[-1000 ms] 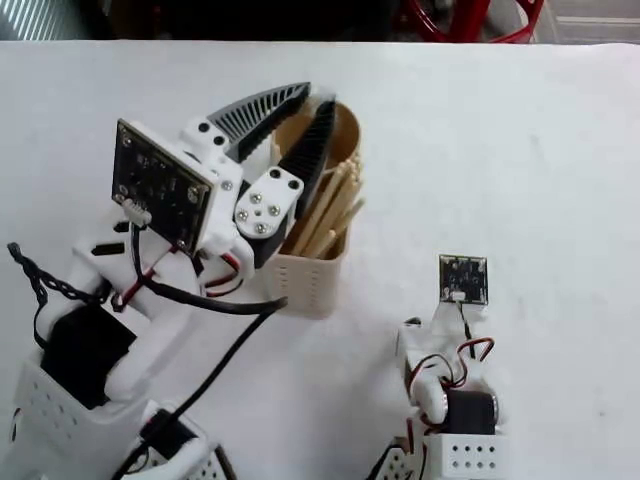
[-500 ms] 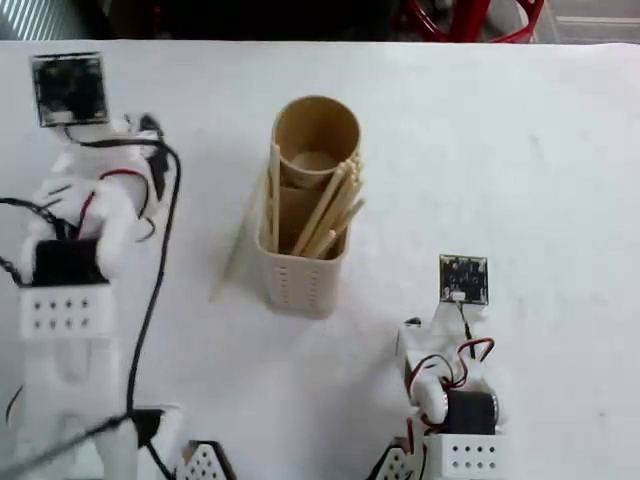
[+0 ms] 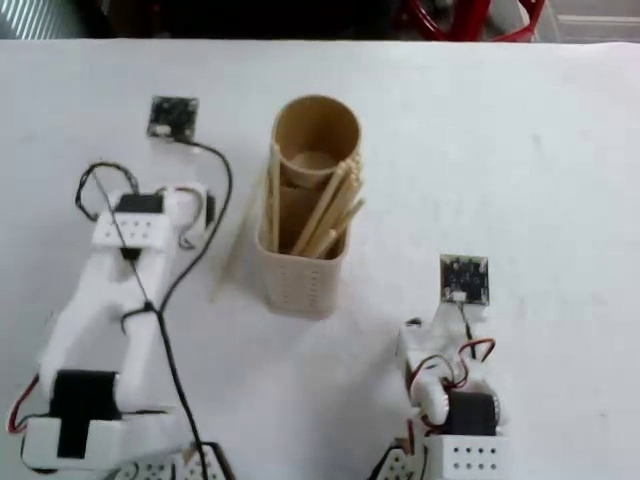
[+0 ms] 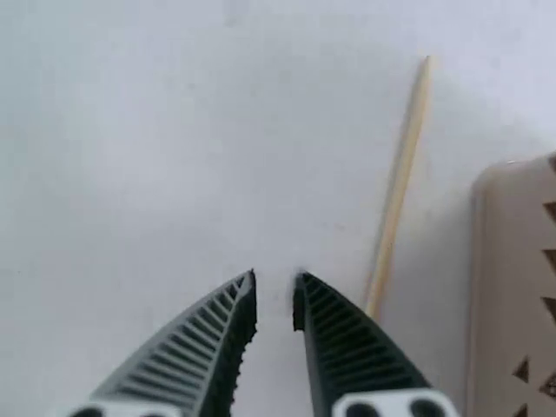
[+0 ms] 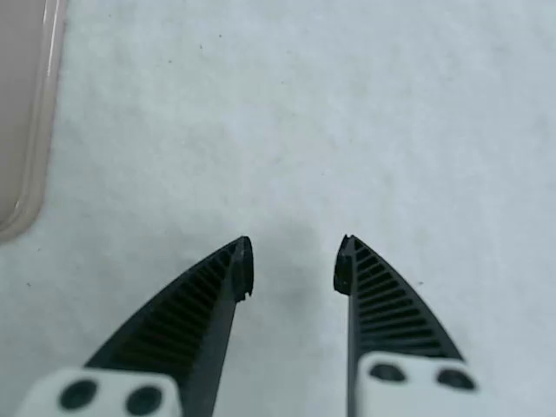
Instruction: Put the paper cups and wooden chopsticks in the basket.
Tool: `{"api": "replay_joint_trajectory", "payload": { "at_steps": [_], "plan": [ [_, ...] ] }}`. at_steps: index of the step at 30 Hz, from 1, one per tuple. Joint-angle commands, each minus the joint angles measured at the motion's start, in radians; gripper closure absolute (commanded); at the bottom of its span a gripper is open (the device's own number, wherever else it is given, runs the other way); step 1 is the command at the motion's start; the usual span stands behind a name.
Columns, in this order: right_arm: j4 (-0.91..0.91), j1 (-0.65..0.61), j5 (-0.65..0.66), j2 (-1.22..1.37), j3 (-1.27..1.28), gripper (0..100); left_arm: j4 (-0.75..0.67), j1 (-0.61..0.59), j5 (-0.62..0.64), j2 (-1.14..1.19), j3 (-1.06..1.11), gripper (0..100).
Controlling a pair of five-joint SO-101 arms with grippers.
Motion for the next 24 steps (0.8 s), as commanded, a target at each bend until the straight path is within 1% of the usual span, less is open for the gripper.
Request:
{"api": "replay_joint_trajectory", "payload": {
  "at_steps": [1, 7, 11, 15, 24],
  "plan": [
    [0.007, -0.004, 0.008, -0.01, 0.009, 83.9, -0.031, 0.03, -0.014, 0.007, -0.003, 90],
    [0.007, -0.004, 0.008, -0.01, 0.009, 83.9, -0.035, 0.064, -0.021, 0.01, 0.003, 90],
    [0.007, -0.004, 0.008, -0.01, 0.009, 83.9, -0.035, 0.067, -0.021, 0.012, 0.029, 84],
    [0.007, -0.004, 0.008, -0.01, 0.009, 83.9, -0.037, 0.07, -0.017, 0.018, 0.046, 84],
    [0.007, -0.004, 0.008, -0.01, 0.009, 83.9, -0.012, 0.111, -0.02, 0.197, -0.048, 84]
  ]
}}
